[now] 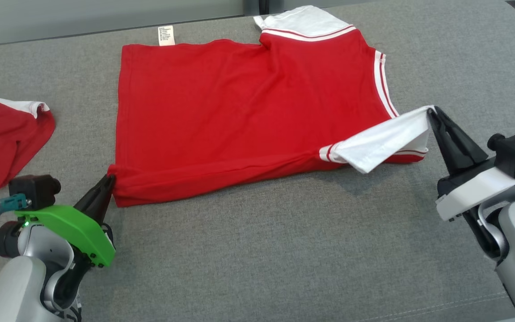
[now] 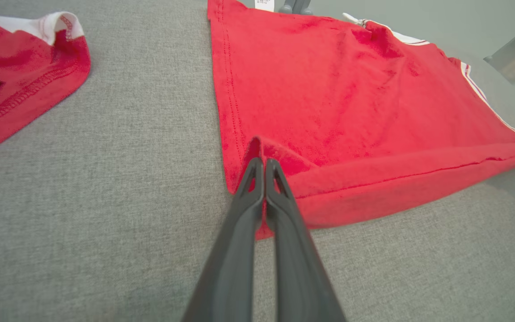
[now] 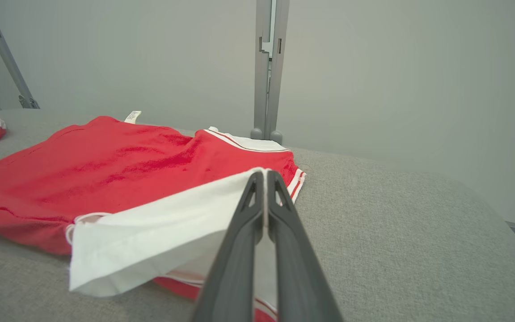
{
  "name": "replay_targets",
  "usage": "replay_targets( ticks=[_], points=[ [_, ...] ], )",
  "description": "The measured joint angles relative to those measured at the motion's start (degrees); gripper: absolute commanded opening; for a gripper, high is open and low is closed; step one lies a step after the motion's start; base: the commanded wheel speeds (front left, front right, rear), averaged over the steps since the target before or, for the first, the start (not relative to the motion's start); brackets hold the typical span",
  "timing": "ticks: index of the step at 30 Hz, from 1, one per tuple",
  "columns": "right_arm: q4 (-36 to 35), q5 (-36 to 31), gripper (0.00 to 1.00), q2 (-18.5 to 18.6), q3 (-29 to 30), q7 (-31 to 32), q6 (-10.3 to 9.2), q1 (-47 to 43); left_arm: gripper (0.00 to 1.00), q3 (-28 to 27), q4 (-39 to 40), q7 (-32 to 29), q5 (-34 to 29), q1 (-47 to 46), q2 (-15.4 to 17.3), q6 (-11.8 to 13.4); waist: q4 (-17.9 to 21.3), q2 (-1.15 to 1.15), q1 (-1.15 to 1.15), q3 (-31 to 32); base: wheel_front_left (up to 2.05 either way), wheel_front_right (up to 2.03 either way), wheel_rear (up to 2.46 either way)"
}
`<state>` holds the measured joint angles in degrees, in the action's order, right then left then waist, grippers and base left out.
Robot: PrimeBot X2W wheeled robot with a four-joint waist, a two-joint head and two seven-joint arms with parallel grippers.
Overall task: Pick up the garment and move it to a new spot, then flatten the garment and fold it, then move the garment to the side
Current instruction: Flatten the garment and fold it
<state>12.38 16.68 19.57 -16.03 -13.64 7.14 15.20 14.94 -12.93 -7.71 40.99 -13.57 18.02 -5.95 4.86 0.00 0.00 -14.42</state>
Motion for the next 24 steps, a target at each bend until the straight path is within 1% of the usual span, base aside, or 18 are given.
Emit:
replay_targets(
  ticks=[4,7,14,17,18,24],
  points=[
    [0.03,0.01,0.0,2.92,-0.43,1.29,0.0,2.11,0.0,1.54,0.99,-2.42,-1.24,-3.5,0.71,0.41,-0.28,0.0,0.0,-1.18,0.0,0.0,0.0],
    [0.25,0.53,0.0,3.86,-0.99,2.04,0.01,2.98,0.0,2.23,1.83,-3.85,-1.75,-5.47,0.59,0.51,-0.81,0.0,0.0,-1.92,0.0,0.0,0.0],
    [1.7,1.63,0.0,5.14,-1.93,3.47,0.0,6.13,0.0,3.65,1.75,-6.62,-2.54,-8.56,0.12,1.43,-1.94,0.0,0.0,-3.5,0.0,0.0,0.0],
    [2.96,2.32,0.0,5.78,-2.09,4.23,0.0,7.21,0.0,4.53,1.24,-7.54,-2.69,-10.65,-1.24,1.48,-2.68,0.0,0.0,-4.09,0.0,0.0,0.0],
    [3.55,3.1,0.0,6.13,-2.46,4.71,0.0,8.21,0.0,4.78,0.71,-7.97,-2.7,-12.09,-1.93,1.49,-3.14,0.0,0.0,-4.49,0.0,0.0,0.0],
    [5.27,3.61,0.0,6.31,-5.64,6.33,0.01,11.85,0.0,4.97,-2.41,-8.6,-3.28,-14.63,-2.42,2.2,-3.94,0.0,0.0,-5.35,0.0,0.0,0.0]
  ],
)
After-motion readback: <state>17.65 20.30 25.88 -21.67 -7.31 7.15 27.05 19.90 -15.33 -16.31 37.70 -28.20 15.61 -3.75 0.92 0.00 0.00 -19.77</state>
